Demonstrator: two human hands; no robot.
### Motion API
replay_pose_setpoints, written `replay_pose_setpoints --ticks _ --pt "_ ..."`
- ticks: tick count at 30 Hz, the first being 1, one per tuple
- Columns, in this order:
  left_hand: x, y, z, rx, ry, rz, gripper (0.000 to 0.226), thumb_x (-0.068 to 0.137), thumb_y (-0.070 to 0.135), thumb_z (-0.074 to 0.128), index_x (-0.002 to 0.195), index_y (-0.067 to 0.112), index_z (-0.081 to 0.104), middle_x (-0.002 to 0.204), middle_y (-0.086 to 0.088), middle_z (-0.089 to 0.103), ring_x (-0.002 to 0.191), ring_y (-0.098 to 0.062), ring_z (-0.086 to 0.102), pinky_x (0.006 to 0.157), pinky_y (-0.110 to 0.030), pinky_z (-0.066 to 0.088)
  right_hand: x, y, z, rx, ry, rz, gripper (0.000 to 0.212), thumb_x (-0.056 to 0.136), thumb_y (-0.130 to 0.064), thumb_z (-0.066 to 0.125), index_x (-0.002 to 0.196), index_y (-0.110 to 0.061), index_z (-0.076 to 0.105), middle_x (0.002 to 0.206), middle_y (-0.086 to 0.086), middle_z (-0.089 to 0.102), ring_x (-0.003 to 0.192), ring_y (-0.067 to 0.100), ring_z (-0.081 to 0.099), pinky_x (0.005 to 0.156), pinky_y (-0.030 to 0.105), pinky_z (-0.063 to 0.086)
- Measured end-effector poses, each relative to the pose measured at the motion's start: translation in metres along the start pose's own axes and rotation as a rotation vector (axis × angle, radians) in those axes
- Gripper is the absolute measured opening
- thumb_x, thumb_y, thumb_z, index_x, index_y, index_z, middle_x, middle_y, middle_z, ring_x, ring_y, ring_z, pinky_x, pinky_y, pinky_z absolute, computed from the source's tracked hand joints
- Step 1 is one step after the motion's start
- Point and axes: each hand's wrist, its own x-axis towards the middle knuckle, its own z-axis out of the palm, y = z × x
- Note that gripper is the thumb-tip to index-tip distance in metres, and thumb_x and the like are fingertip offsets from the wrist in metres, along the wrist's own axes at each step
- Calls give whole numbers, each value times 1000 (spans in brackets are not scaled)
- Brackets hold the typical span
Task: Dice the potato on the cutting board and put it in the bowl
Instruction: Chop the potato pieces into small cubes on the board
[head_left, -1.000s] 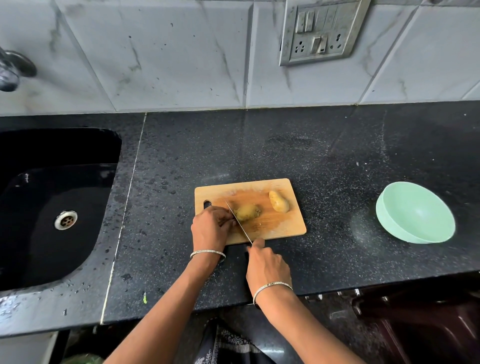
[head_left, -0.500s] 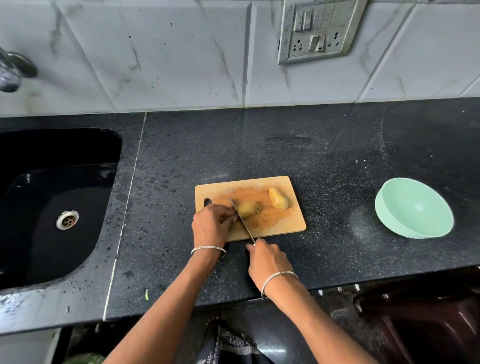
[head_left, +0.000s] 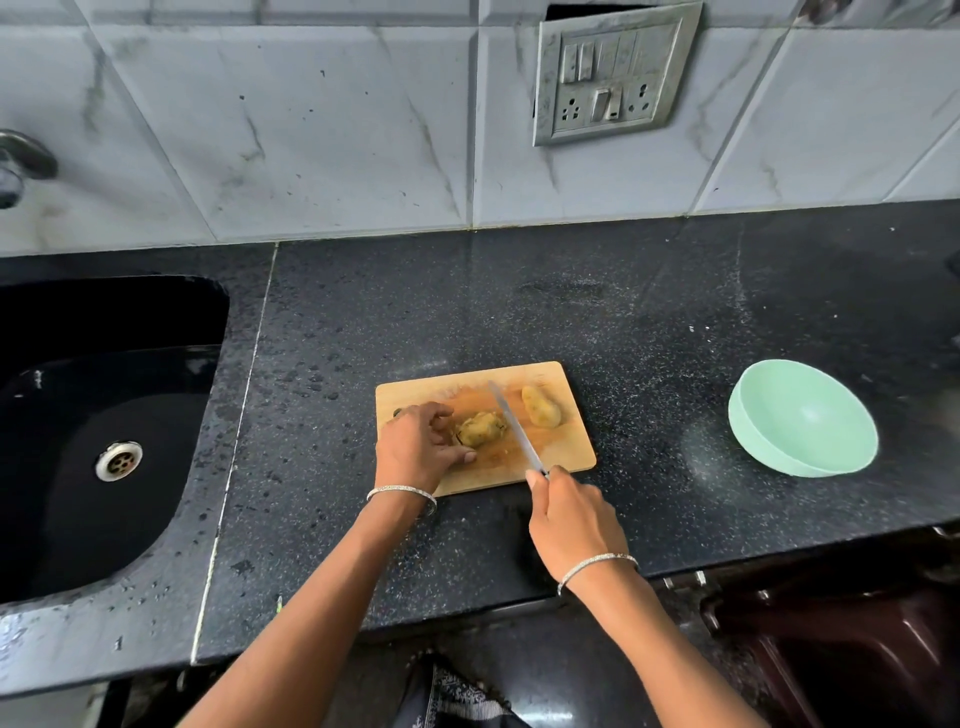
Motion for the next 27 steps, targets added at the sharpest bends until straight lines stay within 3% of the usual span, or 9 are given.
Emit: replay_pose_setpoints --ticks 3,6,11,18,27 --pt "11 8 1 128 -89 35 69 52 32 93 115 19 67 100 -1 66 85 -15 60 77 -25 45 5 10 -2 -22 -16 49 40 103 -43 26 105 -13 52 104 15 63 98 39 61 68 39 38" --pt "17 10 3 188 -112 68 56 55 33 92 107 24 71 99 0 66 85 -15 58 75 -26 44 6 15 -1 -26 -31 68 39 103 -43 27 106 -13 52 106 15 63 99 39 61 70 39 39" --pt "19 12 6 163 -84 52 44 59 27 90 100 22 75 91 3 70 76 -10 56 68 -22 39 6 18 1 -6 -27 77 37 103 -44 28 103 -15 52 104 14 63 98 39 61 70 40 41" --pt "25 31 17 178 -111 74 42 61 30 89 101 24 75 90 5 72 86 -15 64 74 -27 48 10 24 0 -9 -9 74 39 102 -45 27 104 -15 52 102 14 63 96 39 62 69 39 40" --pt "31 43 26 201 -154 99 51 62 29 88 110 22 71 96 4 71 90 -16 63 73 -26 46 14 34 -9 -10 47 48 41 102 -47 26 103 -16 52 98 13 64 92 39 62 65 40 39"
